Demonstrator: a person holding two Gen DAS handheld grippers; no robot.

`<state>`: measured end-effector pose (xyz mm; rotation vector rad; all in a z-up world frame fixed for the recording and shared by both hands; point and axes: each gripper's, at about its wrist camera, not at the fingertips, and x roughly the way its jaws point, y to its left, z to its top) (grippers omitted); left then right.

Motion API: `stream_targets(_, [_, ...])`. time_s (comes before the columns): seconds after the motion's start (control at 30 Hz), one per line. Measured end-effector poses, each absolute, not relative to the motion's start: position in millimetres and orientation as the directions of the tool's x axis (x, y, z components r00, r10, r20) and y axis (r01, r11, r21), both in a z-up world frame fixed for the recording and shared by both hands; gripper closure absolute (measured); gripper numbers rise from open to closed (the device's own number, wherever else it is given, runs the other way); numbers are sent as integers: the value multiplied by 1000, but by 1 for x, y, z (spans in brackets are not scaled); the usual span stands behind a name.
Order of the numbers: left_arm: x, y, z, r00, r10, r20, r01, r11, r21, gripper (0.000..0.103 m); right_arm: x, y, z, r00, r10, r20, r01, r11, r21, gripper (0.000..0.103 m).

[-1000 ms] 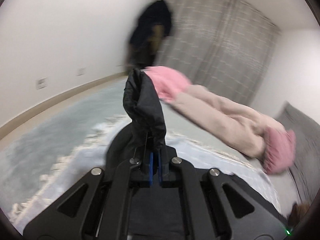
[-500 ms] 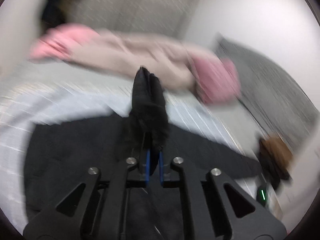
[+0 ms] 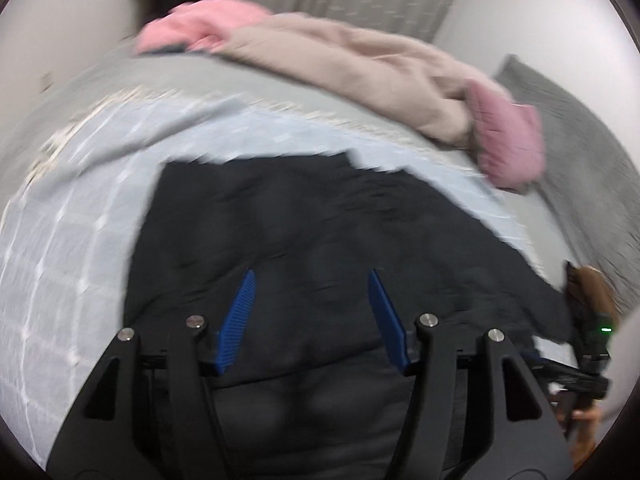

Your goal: Fold large clothes

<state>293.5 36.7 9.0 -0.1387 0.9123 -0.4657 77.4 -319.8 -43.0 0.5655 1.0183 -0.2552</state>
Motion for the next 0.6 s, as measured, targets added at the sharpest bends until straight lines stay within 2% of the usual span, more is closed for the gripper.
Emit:
stream_targets(0.17, [297,57,-70,412,-331,-849,234,939,-253,43,78,-323,-49,491,43,-870,482,819,313,30])
stream_targets(0.2, [293,57,-75,413,-332,-848,242,938,-250,43,78,-324,-50,487,41,-872,486,817,310,30])
stream_targets(0.37, [272,30,-57,402,-289,-869,346,926,-149,43,78,-330,-52,481,30,-876,499,812,301,30])
stream_targets(0.5, [269,-8,-31,417,-373,-829,416,889,-191,41,77,-330,-51,477,28,-878,502,812,299,30])
stream_targets(0.6, [273,-54,-25,432,-373,-821,444,880,-166,41,75,-331,-49,483,29,-875,499,812,302,30])
